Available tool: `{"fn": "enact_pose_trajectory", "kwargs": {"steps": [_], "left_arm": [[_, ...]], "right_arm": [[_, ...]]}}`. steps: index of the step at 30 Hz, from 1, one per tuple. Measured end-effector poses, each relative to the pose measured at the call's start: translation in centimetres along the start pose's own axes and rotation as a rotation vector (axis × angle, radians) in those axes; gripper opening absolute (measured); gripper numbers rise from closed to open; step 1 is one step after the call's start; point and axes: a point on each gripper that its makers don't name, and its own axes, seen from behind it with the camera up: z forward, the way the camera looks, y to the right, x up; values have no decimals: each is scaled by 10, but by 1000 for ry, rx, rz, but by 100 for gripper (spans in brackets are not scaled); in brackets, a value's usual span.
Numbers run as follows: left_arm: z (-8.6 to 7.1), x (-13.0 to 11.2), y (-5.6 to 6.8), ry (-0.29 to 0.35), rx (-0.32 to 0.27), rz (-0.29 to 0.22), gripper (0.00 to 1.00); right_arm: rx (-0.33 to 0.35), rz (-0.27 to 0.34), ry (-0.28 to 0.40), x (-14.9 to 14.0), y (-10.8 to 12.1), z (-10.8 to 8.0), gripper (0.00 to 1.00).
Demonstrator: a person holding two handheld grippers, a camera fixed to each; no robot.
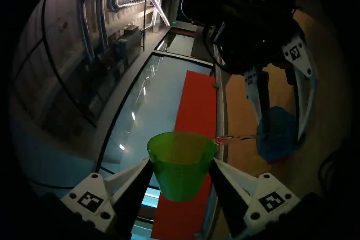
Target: Pour water
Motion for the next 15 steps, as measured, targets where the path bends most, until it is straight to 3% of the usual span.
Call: {"fn": "enact_pose_trajectory", "kwargs": {"steps": [15], "left_arm": [[-2, 9, -9, 5, 9, 55, 83]], "right_arm": [[-1, -7, 18, 4, -2, -2, 89]]}}
